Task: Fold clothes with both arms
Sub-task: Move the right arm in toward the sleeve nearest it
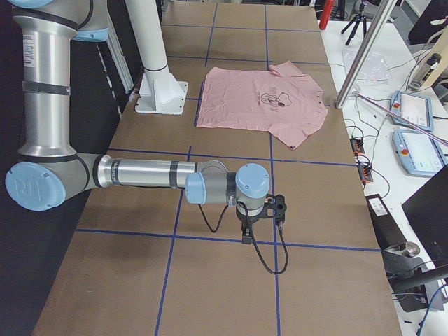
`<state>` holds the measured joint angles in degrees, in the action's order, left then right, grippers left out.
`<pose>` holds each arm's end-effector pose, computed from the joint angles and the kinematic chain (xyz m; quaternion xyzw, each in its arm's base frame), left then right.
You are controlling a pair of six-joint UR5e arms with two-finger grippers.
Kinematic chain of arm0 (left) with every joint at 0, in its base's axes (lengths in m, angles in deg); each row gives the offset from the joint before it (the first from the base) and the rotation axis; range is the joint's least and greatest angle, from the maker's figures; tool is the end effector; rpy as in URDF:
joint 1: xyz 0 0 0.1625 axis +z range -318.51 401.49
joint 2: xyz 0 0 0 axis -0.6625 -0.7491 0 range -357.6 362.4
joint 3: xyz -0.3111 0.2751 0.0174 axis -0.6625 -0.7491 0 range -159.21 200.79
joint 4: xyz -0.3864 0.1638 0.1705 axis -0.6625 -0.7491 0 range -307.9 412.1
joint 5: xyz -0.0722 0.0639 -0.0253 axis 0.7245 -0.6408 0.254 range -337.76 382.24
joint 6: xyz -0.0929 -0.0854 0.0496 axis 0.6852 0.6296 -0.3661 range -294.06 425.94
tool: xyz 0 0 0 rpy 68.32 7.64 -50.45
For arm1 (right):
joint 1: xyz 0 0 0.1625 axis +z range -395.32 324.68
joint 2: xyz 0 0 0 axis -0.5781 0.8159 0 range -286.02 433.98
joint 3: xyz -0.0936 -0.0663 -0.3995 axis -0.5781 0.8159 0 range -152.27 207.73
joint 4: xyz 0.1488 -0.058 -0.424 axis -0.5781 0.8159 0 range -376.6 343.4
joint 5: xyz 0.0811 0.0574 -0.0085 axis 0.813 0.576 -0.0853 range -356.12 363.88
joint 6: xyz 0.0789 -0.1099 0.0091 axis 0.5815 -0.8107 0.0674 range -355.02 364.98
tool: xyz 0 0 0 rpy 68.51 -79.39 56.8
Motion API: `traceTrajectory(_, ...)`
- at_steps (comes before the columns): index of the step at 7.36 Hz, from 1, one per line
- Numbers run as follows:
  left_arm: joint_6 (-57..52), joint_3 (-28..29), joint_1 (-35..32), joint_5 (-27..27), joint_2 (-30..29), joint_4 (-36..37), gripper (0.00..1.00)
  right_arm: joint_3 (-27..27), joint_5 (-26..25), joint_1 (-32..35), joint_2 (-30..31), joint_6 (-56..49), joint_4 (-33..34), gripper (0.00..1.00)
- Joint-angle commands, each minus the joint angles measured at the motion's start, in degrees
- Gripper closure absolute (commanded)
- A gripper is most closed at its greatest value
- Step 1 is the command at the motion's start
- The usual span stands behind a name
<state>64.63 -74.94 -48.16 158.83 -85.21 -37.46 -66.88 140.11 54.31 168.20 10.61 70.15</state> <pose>-0.0316 -0.5193 0.6405 0.0265 0.3951 0.0234 0.9180 0.0322 -0.5082 0.6613 0.0086 -0.3934 0.0297 0.9189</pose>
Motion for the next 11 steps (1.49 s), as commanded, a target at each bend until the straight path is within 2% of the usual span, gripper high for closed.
traceTrajectory(1, 0.00, -0.08, 0.00, 0.09, -0.02, 0.00, 0.00, -0.14, 0.00, -0.06, -0.08, -0.17, -0.17, 0.00)
traceTrajectory(3, 0.09, -0.86, 0.00, 0.00, -0.10, -2.00, 0.00, -0.49, 0.09, 0.02, -0.69, 0.09, -0.09, 0.00)
traceTrajectory(4, 0.17, -0.69, 0.09, -0.35, -1.06, -6.20, 0.00, -3.45, 1.04, -0.50, -2.00, 0.52, -0.70, 0.00)
traceTrajectory(5, 0.26, -0.78, 0.26, -0.35, -3.85, -7.98, 0.00, -3.48, 1.23, -2.33, -3.41, 0.53, -2.18, 0.00)
traceTrajectory(6, 0.09, -1.39, 0.35, 0.34, -6.75, -9.22, 0.00, -3.66, 0.97, -9.22, -4.56, 0.44, -5.07, 0.00)
traceTrajectory(7, 0.17, -0.52, 1.31, 0.26, -7.13, -14.45, 0.00, 0.43, 0.10, -12.77, -9.70, 2.09, -9.97, 0.00)
traceTrajectory(8, 0.70, 0.01, 2.71, 0.09, -7.13, -18.24, 0.00, 4.04, 0.70, -13.16, -13.15, 5.85, -11.41, 0.00)
traceTrajectory(10, 0.88, 0.71, 5.00, 0.00, -10.02, -21.43, 0.00, 12.73, 0.53, -15.34, -23.94, 16.31, -15.00, 0.00)
traceTrajectory(11, 2.36, 0.89, 9.36, 0.00, -11.34, -21.27, 0.00, 16.78, 0.44, -16.40, -27.38, 18.18, -18.86, 0.00)
